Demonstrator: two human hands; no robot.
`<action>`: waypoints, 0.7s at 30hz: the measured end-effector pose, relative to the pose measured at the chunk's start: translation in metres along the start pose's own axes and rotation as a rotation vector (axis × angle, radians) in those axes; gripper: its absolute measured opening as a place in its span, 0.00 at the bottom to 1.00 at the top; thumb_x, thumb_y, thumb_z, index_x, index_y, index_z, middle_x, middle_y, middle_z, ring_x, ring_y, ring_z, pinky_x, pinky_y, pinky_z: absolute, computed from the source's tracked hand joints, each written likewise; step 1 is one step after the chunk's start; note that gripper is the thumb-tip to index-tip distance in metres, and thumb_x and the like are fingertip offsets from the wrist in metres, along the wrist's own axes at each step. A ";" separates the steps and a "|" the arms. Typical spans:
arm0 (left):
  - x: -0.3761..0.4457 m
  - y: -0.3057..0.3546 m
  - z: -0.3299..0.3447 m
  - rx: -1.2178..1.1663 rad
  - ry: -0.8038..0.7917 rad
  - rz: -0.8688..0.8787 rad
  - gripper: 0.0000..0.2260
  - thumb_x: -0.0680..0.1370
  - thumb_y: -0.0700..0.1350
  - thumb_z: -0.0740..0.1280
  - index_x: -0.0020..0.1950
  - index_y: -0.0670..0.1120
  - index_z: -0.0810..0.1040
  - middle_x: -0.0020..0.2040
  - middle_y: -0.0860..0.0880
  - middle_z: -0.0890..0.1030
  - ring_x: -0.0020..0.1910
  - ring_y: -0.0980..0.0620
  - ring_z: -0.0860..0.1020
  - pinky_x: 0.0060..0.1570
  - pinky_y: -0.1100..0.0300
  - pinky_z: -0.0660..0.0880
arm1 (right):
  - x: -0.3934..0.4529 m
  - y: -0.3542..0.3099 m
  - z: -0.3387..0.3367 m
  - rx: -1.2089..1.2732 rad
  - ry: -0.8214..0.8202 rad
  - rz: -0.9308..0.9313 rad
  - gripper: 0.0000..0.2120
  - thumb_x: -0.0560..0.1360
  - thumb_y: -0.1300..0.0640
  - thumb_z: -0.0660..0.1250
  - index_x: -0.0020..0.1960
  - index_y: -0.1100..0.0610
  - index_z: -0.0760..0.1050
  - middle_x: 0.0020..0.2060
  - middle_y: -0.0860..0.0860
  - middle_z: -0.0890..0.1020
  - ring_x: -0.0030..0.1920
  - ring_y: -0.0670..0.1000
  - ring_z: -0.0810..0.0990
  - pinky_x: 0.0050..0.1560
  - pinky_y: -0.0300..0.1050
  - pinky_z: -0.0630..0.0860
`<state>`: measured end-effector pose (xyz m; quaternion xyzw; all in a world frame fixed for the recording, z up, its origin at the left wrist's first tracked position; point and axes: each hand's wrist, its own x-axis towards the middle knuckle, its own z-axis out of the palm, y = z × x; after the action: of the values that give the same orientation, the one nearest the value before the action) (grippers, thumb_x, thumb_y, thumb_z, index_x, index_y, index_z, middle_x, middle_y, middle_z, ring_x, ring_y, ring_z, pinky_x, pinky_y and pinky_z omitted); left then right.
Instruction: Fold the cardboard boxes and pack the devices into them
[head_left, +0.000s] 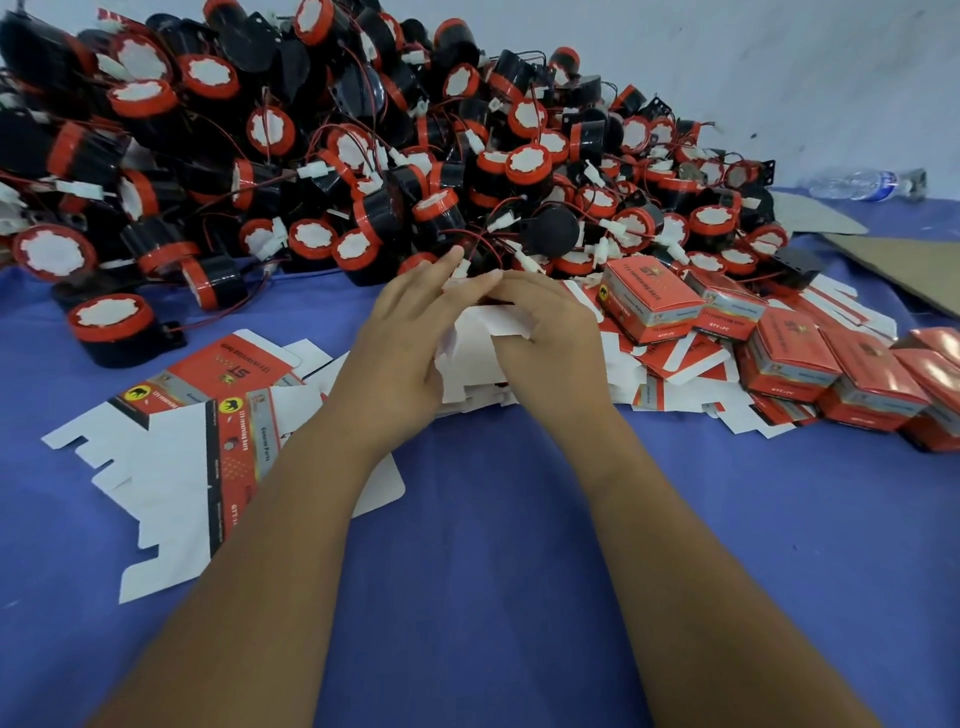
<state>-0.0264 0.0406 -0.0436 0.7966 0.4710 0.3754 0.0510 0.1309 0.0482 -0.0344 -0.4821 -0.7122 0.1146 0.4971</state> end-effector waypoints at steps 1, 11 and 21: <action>0.000 -0.003 0.000 0.020 -0.005 0.008 0.42 0.70 0.27 0.67 0.77 0.60 0.63 0.80 0.53 0.58 0.77 0.47 0.56 0.71 0.55 0.55 | 0.000 -0.001 0.000 0.008 0.021 0.020 0.20 0.71 0.69 0.63 0.59 0.58 0.82 0.58 0.52 0.82 0.61 0.50 0.76 0.62 0.41 0.72; -0.001 0.004 -0.008 -0.535 0.207 -0.163 0.23 0.74 0.55 0.70 0.64 0.65 0.62 0.66 0.69 0.69 0.68 0.70 0.66 0.66 0.71 0.63 | 0.001 -0.018 -0.019 0.647 -0.012 0.114 0.26 0.69 0.61 0.58 0.67 0.62 0.74 0.64 0.56 0.78 0.65 0.50 0.75 0.65 0.47 0.74; 0.001 0.008 -0.017 -0.937 0.256 -0.286 0.18 0.72 0.43 0.66 0.57 0.62 0.75 0.55 0.61 0.82 0.57 0.59 0.80 0.51 0.60 0.79 | -0.004 -0.021 -0.009 0.491 -0.058 0.124 0.25 0.77 0.49 0.65 0.74 0.47 0.67 0.70 0.43 0.72 0.71 0.43 0.68 0.72 0.51 0.68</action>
<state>-0.0313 0.0324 -0.0271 0.5632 0.3589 0.6304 0.3957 0.1266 0.0314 -0.0189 -0.3860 -0.6460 0.3283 0.5708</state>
